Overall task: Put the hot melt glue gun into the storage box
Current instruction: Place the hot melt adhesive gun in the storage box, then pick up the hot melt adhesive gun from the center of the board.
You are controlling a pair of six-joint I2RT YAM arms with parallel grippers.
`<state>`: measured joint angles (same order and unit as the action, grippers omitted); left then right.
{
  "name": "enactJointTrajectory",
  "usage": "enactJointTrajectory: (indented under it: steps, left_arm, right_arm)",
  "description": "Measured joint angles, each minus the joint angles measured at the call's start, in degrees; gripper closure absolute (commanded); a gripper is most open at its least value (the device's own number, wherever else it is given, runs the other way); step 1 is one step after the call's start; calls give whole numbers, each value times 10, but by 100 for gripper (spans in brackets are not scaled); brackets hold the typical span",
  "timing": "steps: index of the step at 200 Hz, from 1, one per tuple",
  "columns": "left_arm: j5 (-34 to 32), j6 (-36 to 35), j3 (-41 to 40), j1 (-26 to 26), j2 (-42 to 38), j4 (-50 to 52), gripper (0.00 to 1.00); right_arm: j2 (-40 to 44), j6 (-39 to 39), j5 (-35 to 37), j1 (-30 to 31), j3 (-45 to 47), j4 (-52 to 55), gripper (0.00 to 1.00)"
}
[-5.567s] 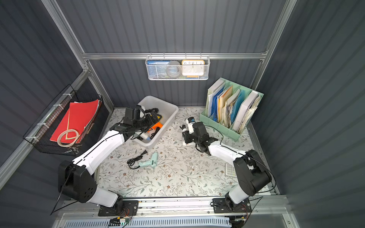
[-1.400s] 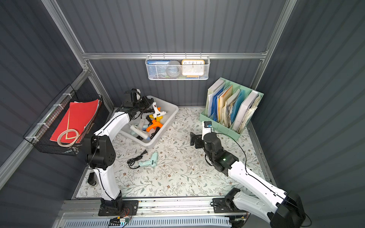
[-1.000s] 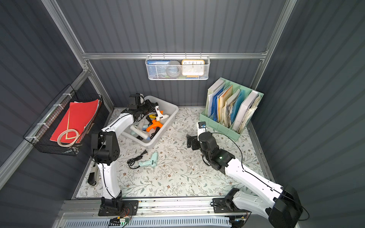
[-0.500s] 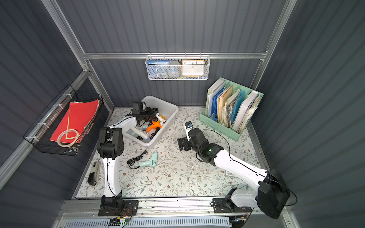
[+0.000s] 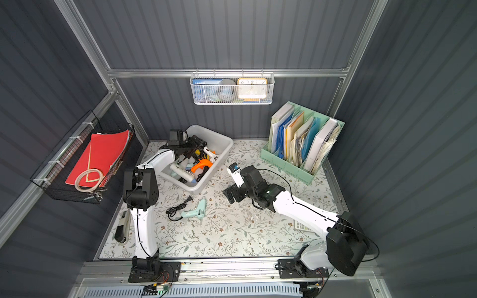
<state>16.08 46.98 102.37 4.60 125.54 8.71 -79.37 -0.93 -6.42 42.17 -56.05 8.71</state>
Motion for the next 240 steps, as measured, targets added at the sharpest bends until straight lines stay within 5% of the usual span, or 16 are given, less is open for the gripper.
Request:
enactJointTrajectory:
  steps: [76, 108, 166, 240]
  left_arm:
    - [-96, -11, -101, 0, -255, 52, 0]
    - [-130, -14, -169, 0, -349, 65, 0]
    - [-212, -13, -300, 0, -521, 79, 0]
    - [-273, -14, -337, 0, -655, 79, 0]
  right_arm:
    - [-66, 101, -82, 54, -62, 36, 1]
    - [-124, 142, -86, 88, -104, 61, 15]
    - [-262, 186, -60, 134, -230, 116, 23]
    - [-395, 244, 4, 201, -357, 182, 28]
